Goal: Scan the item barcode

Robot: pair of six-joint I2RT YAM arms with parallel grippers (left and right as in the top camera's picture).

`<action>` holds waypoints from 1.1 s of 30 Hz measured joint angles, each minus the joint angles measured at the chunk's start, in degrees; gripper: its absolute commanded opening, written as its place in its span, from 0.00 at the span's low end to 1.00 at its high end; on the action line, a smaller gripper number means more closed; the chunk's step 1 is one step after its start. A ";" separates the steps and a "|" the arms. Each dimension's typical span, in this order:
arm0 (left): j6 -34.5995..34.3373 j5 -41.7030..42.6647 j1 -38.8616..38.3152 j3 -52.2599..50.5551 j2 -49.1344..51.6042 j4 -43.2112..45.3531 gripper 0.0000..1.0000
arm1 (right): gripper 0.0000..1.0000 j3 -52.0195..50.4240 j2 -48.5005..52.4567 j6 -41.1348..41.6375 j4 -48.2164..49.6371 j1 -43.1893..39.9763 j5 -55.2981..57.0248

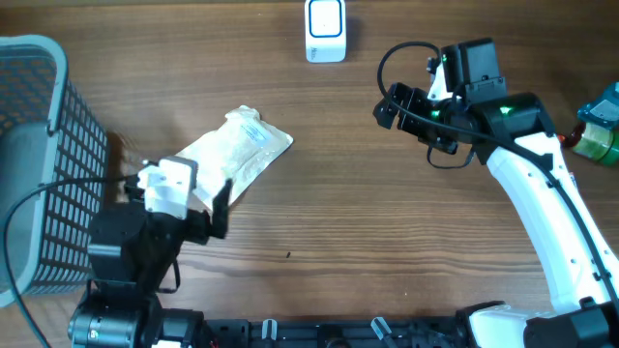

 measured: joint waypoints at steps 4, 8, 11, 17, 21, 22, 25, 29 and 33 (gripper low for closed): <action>-10.51 6.51 0.00 1.11 7.13 1.22 1.00 | 1.00 -0.04 0.02 -0.20 -0.48 0.00 0.11; -15.54 7.91 0.20 13.88 28.06 -8.81 1.00 | 1.00 -0.09 0.02 -0.44 -0.61 0.00 0.42; -13.16 8.57 1.31 27.19 44.44 -17.68 1.00 | 1.00 -0.17 0.02 -0.66 -0.59 -0.02 1.51; -3.04 9.07 1.77 30.77 53.11 -18.21 0.40 | 1.00 -0.17 0.02 -1.03 -0.63 -0.72 2.16; 0.22 8.07 3.48 30.99 53.09 -13.73 0.04 | 1.00 -0.17 0.02 -1.53 -0.72 -0.72 2.34; 0.37 7.72 4.83 30.99 53.09 -12.26 0.04 | 1.00 -0.17 0.02 -1.68 -0.74 -0.72 2.32; 0.74 6.36 8.83 31.08 53.48 -6.80 0.04 | 1.00 -0.17 0.02 -1.92 -1.18 -0.72 2.36; -0.28 3.23 11.67 31.41 60.15 -2.93 0.04 | 1.00 -0.17 0.02 -1.92 -1.33 -0.72 2.36; -1.86 0.46 12.31 31.41 71.34 -2.56 0.04 | 1.00 -0.17 0.02 -1.92 -1.60 -0.72 2.36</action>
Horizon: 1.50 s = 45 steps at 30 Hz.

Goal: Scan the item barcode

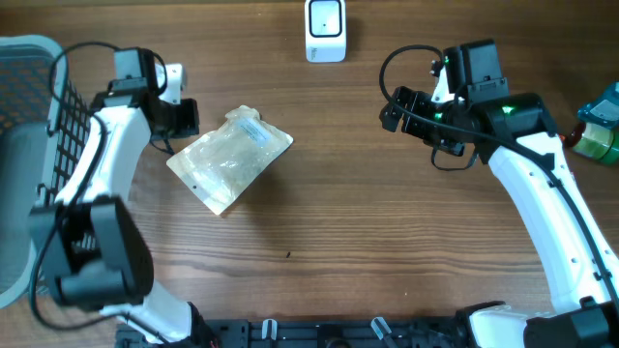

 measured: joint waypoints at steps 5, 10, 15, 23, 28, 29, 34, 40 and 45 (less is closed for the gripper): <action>-1.09 -1.20 0.00 0.00 3.65 0.07 0.04 | 1.00 0.00 0.00 0.02 -0.09 0.00 0.00; -1.14 -2.03 0.00 0.00 6.12 -0.68 0.04 | 1.00 0.00 0.00 0.02 -1.53 0.00 0.00; -1.95 -2.05 -0.50 -2.36 6.73 -0.66 0.04 | 1.00 0.00 0.00 0.00 -1.68 0.00 -0.02; -3.65 -2.03 -5.31 -5.25 6.88 -0.70 0.04 | 1.00 0.00 0.00 0.00 -1.68 0.00 -0.02; -4.98 -1.99 -15.28 -5.33 6.93 0.92 0.04 | 1.00 0.00 0.00 1.51 -4.50 -0.20 -0.70; -5.42 -1.99 -17.07 -5.33 6.95 1.66 0.04 | 1.00 0.00 0.00 1.55 -5.11 -0.92 -3.43; -7.56 -1.84 -20.46 -5.38 6.95 3.21 0.04 | 1.00 -7.82 0.02 -1.46 -0.22 -11.67 -22.23; -9.14 -2.91 -20.68 -5.29 6.82 -1.51 1.00 | 1.00 -11.85 0.90 -6.21 5.55 -14.03 -26.75; -11.45 -4.28 -20.68 -4.92 -0.72 -5.03 1.00 | 1.00 -11.78 13.53 -6.40 12.83 -11.50 -32.79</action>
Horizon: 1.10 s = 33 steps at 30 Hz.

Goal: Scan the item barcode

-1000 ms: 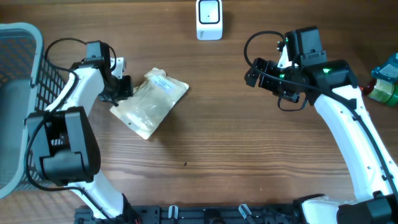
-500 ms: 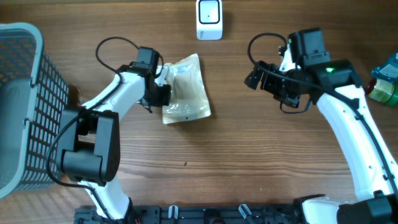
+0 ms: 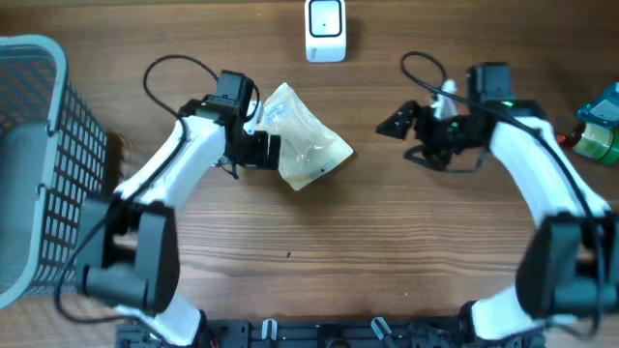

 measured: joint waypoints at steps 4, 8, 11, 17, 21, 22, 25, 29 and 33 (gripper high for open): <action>-0.83 -0.59 0.57 0.52 -7.26 0.09 1.00 | 1.00 -0.02 10.27 0.31 7.26 4.46 -6.34; -1.22 -0.98 3.63 0.66 -8.22 2.12 1.00 | 1.00 -0.02 16.02 3.04 10.21 7.85 -8.04; -1.25 -0.98 6.14 0.66 -8.22 4.50 1.00 | 1.00 -0.11 17.66 6.14 17.35 10.34 -8.81; -1.25 -1.36 8.98 0.68 -8.22 5.49 1.00 | 0.99 0.26 19.28 22.16 33.44 15.87 -3.30; -1.25 -1.40 8.98 0.68 -8.22 5.46 1.00 | 0.63 1.40 22.34 29.73 40.92 19.93 -2.14; -1.25 -1.42 8.98 0.68 -8.22 5.49 1.00 | 0.45 1.68 23.52 31.34 42.23 20.70 -2.27; -1.25 -1.62 8.98 0.68 -8.22 5.46 1.00 | 0.05 2.12 25.83 33.29 43.08 21.66 -1.92; -1.25 -1.62 8.98 0.68 -8.22 5.46 1.00 | 0.05 1.86 26.73 32.81 43.65 21.75 0.13; -1.25 -1.62 8.98 0.68 -8.22 5.46 1.00 | 0.05 1.86 26.77 31.30 43.95 21.29 -0.04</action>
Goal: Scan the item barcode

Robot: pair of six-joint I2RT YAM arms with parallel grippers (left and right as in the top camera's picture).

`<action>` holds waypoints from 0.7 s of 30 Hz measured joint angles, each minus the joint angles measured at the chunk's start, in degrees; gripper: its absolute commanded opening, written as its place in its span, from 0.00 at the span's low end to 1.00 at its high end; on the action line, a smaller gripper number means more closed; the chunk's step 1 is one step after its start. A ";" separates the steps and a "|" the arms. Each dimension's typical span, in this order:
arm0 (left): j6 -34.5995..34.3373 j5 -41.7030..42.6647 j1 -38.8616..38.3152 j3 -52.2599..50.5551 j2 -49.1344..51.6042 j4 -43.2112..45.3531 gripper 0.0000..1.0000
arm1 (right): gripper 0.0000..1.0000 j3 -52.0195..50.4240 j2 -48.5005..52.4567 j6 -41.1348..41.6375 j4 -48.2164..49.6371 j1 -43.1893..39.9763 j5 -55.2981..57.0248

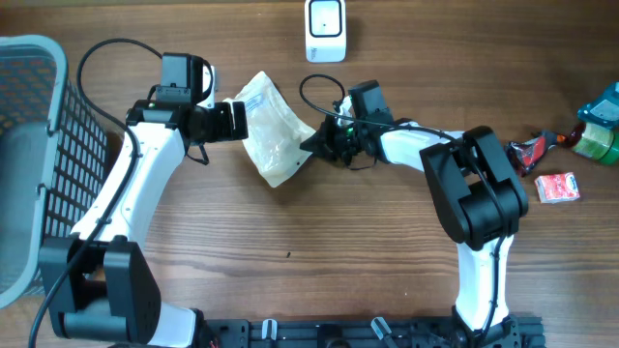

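Observation:
A pale plastic pouch with a label near its top sits tilted on the table, just below the white barcode scanner at the far edge. My left gripper is shut on the pouch's left edge. From the right, my right gripper reaches in low and is closed on the pouch's right edge. The pouch's barcode side cannot be made out.
A grey mesh basket fills the left side. At the right edge lie a green item, a small red packet and a red-and-black object. Cables loop over both arms.
The right arm has swung left from mid-right of the table and now grips the pouch's right edge. The pouch has shifted slightly left and turned more upright. The left gripper still holds it.
First the pouch lay left of centre with the left arm low by the basket and the right gripper open at the right. Then the left gripper stood at the pouch's left edge. Then the pouch was under the scanner in the left gripper. Now both grippers hold it.

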 measured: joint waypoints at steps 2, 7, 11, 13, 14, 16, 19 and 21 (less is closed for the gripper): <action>0.00 0.00 0.00 0.00 0.00 0.00 1.00 | 0.05 -0.09 -0.72 -2.84 -2.08 -0.70 0.26; 0.00 0.02 -0.02 0.00 0.00 0.22 1.00 | 0.05 -1.92 -13.25 -13.79 -18.84 -1.60 14.47; 0.00 0.07 -1.03 0.00 0.00 1.29 1.00 | 0.05 -1.92 -32.24 -25.70 -25.62 -1.60 26.08; -0.07 0.24 -2.05 0.00 0.00 2.21 1.00 | 0.05 -1.90 -39.63 -31.69 -29.00 -1.60 29.07; -0.46 0.48 -2.43 0.00 0.00 3.02 1.00 | 0.05 -1.86 -42.42 -34.01 -31.95 -1.60 31.06; -1.73 0.72 -2.62 0.00 0.00 4.87 1.00 | 0.05 -1.88 -46.03 -38.16 -37.92 -1.60 35.54; -2.56 0.74 -2.62 0.00 0.00 6.86 1.00 | 0.05 -1.88 -47.41 -41.55 -44.59 -0.74 44.59; -2.80 0.74 -2.62 0.00 0.00 6.95 1.00 | 0.05 -1.88 -47.39 -42.10 -47.67 1.20 52.39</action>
